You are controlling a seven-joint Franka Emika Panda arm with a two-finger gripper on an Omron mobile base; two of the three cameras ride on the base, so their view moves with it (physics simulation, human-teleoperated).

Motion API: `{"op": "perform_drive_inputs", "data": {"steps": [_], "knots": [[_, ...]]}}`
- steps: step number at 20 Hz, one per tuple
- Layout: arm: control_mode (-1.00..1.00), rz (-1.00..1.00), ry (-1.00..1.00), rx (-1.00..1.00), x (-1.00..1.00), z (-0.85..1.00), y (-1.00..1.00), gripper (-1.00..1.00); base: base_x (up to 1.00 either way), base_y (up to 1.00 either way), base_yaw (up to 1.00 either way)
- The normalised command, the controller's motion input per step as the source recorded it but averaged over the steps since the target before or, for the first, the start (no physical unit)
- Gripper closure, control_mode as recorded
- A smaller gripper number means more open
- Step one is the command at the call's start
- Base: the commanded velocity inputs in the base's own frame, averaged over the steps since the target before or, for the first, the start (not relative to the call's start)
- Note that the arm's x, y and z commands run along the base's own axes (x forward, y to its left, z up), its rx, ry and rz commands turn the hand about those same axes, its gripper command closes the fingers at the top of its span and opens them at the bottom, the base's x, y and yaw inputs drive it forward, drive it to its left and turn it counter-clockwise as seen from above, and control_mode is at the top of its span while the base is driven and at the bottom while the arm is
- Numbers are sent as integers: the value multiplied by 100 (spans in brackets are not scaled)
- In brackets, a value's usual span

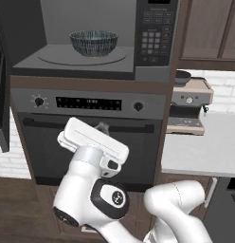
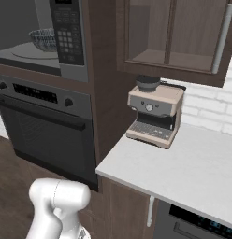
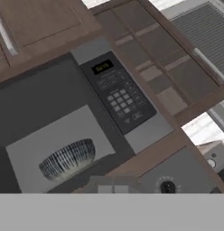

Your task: Open the microwave, place the bowl with waffle inside the microwave, then close the microwave door and turn it on.

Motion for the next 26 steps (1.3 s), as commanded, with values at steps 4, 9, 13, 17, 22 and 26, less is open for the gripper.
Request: {"op": "perform_drive_inputs", "data": {"steps": [4, 9, 13, 17, 22, 26], "knots": [[-100, 0, -34, -13, 0, -1, 52, 100, 0, 0, 0], [-100, -1, -20, -15, 0, -17, 64, 100, 0, 0, 0], [-100, -4, -6, -15, 0, -20, 76, 100, 0, 0, 0], [-100, -8, -2, -12, -3, -6, 81, 100, 0, 0, 0], [-100, -3, 0, -9, -9, -3, 87, 100, 0, 0, 0], [-100, -2, -1, -11, 0, -9, 84, 100, 0, 0, 0]]}}
